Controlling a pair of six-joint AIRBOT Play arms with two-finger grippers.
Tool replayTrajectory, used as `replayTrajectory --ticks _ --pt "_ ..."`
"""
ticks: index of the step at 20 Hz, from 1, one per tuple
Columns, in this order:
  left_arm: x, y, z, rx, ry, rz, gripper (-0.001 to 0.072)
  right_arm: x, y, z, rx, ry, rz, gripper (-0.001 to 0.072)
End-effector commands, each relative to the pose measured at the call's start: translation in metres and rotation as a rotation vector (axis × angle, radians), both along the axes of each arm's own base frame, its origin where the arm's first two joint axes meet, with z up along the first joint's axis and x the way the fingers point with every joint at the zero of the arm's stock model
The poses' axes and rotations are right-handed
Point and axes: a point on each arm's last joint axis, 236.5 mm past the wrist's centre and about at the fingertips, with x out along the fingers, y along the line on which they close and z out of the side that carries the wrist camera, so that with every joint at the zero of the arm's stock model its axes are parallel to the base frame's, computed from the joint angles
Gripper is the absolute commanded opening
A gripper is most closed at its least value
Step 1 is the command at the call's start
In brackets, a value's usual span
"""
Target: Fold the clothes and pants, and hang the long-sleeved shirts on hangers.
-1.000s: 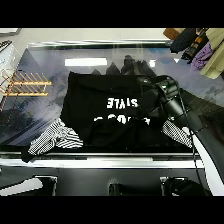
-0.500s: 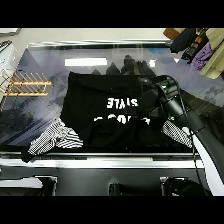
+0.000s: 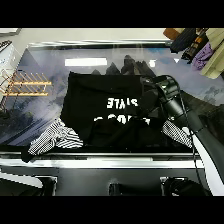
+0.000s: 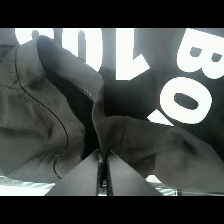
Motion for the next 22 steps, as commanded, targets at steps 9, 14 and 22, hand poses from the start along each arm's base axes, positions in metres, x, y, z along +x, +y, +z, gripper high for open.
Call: replayTrajectory --ticks 9,14,22 --pt "-0.004 -0.024 0.000 -0.129 0.059 -0.036 0.0542 0.003 0.002 0.000 0.012 -0.003 -0.042 0.0043" --pt "0.010 -0.021 0.017 -0.130 0.009 -0.049 0.0562 0.003 0.002 0.001 0.013 -0.004 -0.042 0.0043" --pt "0.001 -0.015 0.000 -0.125 0.055 -0.050 0.0558 0.003 0.002 0.001 0.015 -0.003 -0.045 0.0043"
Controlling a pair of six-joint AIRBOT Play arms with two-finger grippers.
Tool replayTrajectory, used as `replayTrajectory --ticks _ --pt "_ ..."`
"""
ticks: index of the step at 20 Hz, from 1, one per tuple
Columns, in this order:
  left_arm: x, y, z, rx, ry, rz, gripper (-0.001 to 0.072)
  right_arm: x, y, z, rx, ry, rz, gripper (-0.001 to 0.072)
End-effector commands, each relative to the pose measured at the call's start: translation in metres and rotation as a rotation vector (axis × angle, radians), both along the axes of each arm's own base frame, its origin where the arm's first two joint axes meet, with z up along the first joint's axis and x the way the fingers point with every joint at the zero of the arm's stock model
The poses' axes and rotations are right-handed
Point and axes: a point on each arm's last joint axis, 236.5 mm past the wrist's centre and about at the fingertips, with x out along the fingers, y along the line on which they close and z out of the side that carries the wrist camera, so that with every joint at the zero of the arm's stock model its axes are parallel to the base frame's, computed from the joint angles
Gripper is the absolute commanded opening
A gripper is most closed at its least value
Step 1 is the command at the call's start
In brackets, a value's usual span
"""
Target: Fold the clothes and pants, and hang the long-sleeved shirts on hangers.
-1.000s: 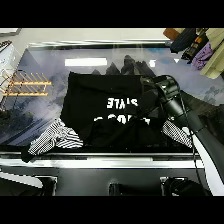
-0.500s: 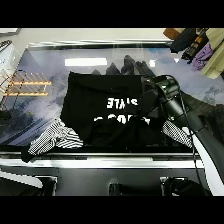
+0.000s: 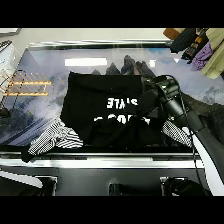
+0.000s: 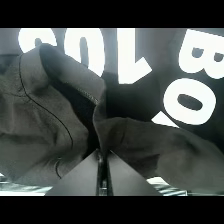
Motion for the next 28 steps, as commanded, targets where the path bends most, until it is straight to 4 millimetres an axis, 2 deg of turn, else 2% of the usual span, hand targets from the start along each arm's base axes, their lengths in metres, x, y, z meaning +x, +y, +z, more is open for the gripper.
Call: replayTrajectory --ticks 1,9,10,11,12,13,15,17,19,21,25,28 --pt "-0.005 0.003 -0.008 0.000 0.023 -0.001 0.0558 0.000 0.000 0.000 0.001 -0.001 -0.001 0.0043" --pt "-0.010 -0.002 -0.030 -0.036 0.062 -0.003 0.0535 0.002 0.001 0.000 0.008 -0.005 -0.020 0.0043" --pt "-0.011 -0.003 -0.032 -0.041 0.067 -0.003 0.0506 0.002 0.001 0.001 0.008 -0.005 -0.020 0.0043" --pt "-0.011 -0.004 -0.033 -0.044 0.070 -0.003 0.0443 0.002 0.001 0.000 0.008 -0.003 -0.024 0.0043" --pt "-0.011 -0.004 -0.033 -0.043 0.069 -0.003 0.0299 0.002 0.001 0.001 0.008 -0.004 -0.024 0.0043" --pt "-0.011 -0.003 -0.032 -0.041 0.067 -0.003 0.0185 0.002 0.001 0.000 0.008 -0.003 -0.024 0.0043" --pt "-0.010 -0.002 -0.029 -0.038 0.062 -0.002 0.0033 0.002 0.001 0.000 0.008 -0.004 -0.025 0.0043" --pt "-0.005 0.001 -0.021 -0.033 0.044 0.014 0.0022 0.001 0.002 0.001 0.011 -0.001 -0.027 0.0043" --pt "0.010 0.002 -0.006 -0.045 -0.014 0.036 0.0021 0.001 0.002 0.001 0.012 -0.001 -0.027 0.0043" --pt "0.034 -0.002 0.017 -0.081 -0.114 0.053 0.0022 0.001 0.002 0.001 0.011 0.000 -0.026 0.0043" --pt "0.082 -0.024 0.079 -0.161 -0.304 0.035 0.0020 0.000 0.005 0.001 0.026 0.008 -0.030 0.0043" --pt "0.112 -0.046 0.136 -0.118 -0.402 -0.041 0.0020 -0.002 0.005 0.001 0.026 0.012 -0.029 0.0043"
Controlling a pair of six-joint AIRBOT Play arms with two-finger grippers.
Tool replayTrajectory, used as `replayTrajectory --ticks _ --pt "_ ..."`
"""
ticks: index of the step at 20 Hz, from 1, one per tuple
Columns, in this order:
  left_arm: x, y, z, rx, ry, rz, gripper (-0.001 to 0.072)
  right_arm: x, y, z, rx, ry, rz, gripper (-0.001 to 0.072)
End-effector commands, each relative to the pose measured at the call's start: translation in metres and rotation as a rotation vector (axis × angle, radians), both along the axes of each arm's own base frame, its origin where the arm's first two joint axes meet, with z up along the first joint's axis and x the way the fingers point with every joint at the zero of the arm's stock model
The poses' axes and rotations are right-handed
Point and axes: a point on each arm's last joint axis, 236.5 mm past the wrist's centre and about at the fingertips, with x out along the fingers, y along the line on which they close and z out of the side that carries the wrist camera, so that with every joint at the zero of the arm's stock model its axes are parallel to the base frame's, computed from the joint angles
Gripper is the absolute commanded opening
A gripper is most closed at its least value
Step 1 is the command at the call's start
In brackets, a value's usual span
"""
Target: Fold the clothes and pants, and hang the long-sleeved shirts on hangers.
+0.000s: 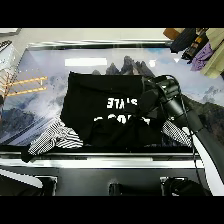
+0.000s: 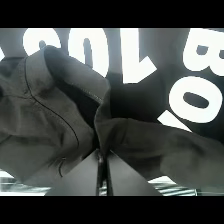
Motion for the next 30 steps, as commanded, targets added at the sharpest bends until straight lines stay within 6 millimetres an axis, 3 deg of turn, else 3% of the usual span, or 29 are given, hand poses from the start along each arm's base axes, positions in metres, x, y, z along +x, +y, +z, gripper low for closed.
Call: replayTrajectory --ticks 1,7,11,13,15,17,21,23,26,28,30 --pt "0.040 -0.034 0.075 0.019 -0.164 -0.068 0.0020 -0.002 0.000 0.000 0.000 0.009 0.002 0.0043" --pt "0.067 -0.113 0.208 0.016 -0.448 -0.112 0.0018 -0.006 -0.002 -0.001 -0.014 0.018 0.026 0.0042" --pt "0.065 -0.174 0.302 0.087 -0.647 -0.181 0.0018 -0.007 -0.003 -0.001 -0.024 0.012 0.063 0.0042" --pt "0.055 -0.202 0.323 0.051 -0.671 -0.205 0.0018 -0.005 -0.007 0.000 -0.041 -0.002 0.085 0.0042" --pt "0.038 -0.241 0.338 -0.025 -0.672 -0.284 0.0018 -0.003 -0.012 0.004 -0.064 -0.026 0.107 0.0042" --pt "0.019 -0.286 0.336 -0.092 -0.619 -0.401 0.0016 -0.004 -0.019 0.009 -0.084 -0.042 0.111 0.0042" --pt "-0.041 -0.378 0.278 -0.150 -0.394 -0.710 0.0015 -0.020 -0.029 0.016 -0.112 -0.014 0.146 0.0042" --pt "-0.071 -0.405 0.247 -0.183 -0.328 -0.768 0.0014 -0.033 -0.036 0.018 -0.138 0.023 0.192 0.0042" --pt "-0.118 -0.428 0.195 -0.252 -0.276 -0.775 0.0015 -0.048 -0.044 0.020 -0.156 0.040 0.249 0.0042" --pt "-0.159 -0.446 0.163 -0.289 -0.265 -0.828 0.0016 -0.060 -0.050 0.009 -0.155 0.038 0.251 0.0041" --pt "-0.196 -0.465 0.146 -0.334 -0.269 -0.890 0.0018 -0.071 -0.046 -0.004 -0.104 0.021 0.242 0.0042"
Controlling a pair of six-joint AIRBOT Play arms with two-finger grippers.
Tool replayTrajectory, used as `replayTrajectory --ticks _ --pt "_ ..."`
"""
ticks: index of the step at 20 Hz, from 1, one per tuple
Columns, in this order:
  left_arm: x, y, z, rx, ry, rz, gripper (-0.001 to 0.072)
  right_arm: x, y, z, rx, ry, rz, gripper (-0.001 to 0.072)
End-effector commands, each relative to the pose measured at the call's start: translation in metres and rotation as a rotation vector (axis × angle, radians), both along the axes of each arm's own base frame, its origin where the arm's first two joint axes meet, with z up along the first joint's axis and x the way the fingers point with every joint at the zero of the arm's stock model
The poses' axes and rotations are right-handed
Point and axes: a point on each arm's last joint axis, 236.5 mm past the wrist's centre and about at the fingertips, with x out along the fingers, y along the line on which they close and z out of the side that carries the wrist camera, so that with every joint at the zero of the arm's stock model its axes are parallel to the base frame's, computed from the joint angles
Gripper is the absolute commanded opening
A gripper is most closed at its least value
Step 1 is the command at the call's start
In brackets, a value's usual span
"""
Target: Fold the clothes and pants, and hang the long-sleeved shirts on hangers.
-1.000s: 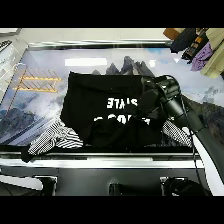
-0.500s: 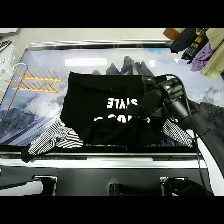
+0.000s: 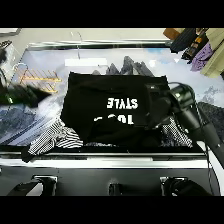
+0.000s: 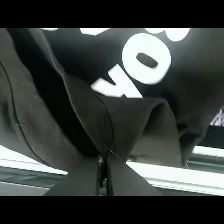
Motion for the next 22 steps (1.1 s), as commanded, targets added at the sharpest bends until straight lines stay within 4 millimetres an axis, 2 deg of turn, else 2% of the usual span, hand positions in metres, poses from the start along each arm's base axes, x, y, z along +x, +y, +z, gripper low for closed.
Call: replayTrajectory --ticks 1,4,8,13,22 --pt "-0.068 -0.035 -0.039 -0.065 0.014 -0.117 0.0018 -0.021 0.006 -0.021 0.077 -0.007 0.001 0.0042" --pt "-0.103 -0.045 -0.046 -0.071 0.058 -0.194 0.0019 -0.031 0.015 -0.045 0.133 0.016 -0.038 0.0042" --pt "-0.149 -0.055 -0.053 -0.081 0.187 -0.347 0.0019 -0.028 0.022 -0.063 0.176 0.008 -0.096 0.0042" --pt "-0.154 -0.058 -0.051 -0.095 0.198 -0.366 0.0020 -0.049 0.009 -0.089 0.127 0.088 -0.163 0.0042" --pt "-0.159 -0.055 -0.055 -0.072 0.212 -0.375 0.0020 -0.030 -0.025 -0.097 0.006 0.020 -0.353 0.0042"
